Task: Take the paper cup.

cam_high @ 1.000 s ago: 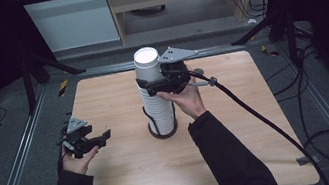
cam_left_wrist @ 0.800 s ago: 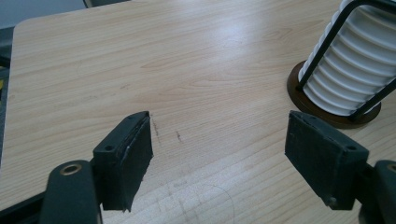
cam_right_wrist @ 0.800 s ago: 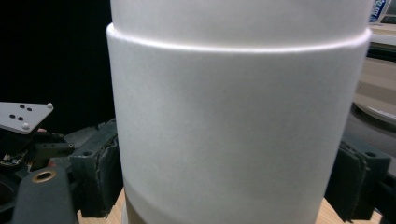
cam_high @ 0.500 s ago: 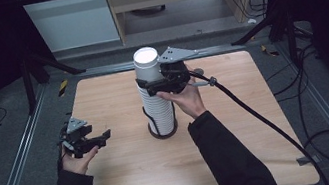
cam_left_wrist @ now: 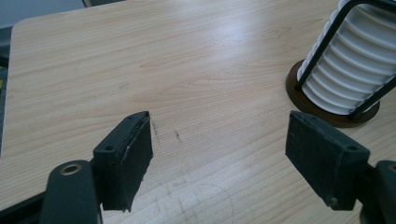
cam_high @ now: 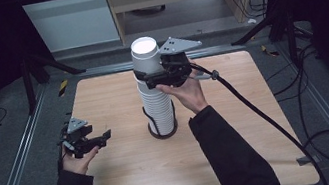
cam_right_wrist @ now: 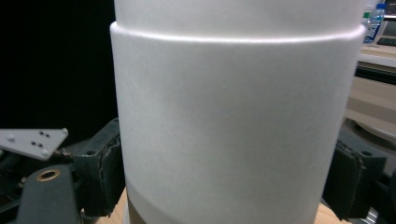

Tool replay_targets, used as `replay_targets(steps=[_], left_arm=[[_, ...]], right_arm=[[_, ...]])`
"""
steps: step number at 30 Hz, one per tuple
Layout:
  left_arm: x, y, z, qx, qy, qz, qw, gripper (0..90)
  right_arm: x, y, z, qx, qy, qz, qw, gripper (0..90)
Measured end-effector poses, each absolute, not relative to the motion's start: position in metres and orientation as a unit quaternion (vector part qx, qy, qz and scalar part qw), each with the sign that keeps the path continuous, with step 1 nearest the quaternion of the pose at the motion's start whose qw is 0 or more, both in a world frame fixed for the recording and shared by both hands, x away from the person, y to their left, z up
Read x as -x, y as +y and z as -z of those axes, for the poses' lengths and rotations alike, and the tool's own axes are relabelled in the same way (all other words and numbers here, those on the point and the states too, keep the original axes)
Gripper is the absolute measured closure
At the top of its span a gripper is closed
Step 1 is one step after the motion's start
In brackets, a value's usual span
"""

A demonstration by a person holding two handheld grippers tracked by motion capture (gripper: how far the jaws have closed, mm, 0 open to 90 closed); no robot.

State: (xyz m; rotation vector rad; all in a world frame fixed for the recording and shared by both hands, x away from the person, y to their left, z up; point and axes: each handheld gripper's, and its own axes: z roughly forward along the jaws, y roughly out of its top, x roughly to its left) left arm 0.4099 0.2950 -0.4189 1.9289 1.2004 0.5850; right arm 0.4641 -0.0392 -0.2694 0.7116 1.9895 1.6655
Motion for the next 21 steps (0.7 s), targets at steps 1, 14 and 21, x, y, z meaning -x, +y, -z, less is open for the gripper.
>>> replay_targets(steps=[1, 14, 21], left_arm=[[-0.41, 0.295, 0.419, -0.757, 0.472, -0.23, 0.388, 22.3], [-0.41, 0.295, 0.418, -0.758, 0.471, -0.225, 0.391, 22.4], [-0.41, 0.295, 0.418, -0.758, 0.47, -0.223, 0.392, 22.7]], right_arm=[[-0.464, -0.04, 0.268, -0.258, 0.719, -0.606, 0.221, 16.3], [-0.458, -0.045, 0.227, -0.24, 0.707, -0.623, 0.233, 16.5], [-0.45, -0.051, 0.211, -0.226, 0.705, -0.626, 0.243, 16.5]])
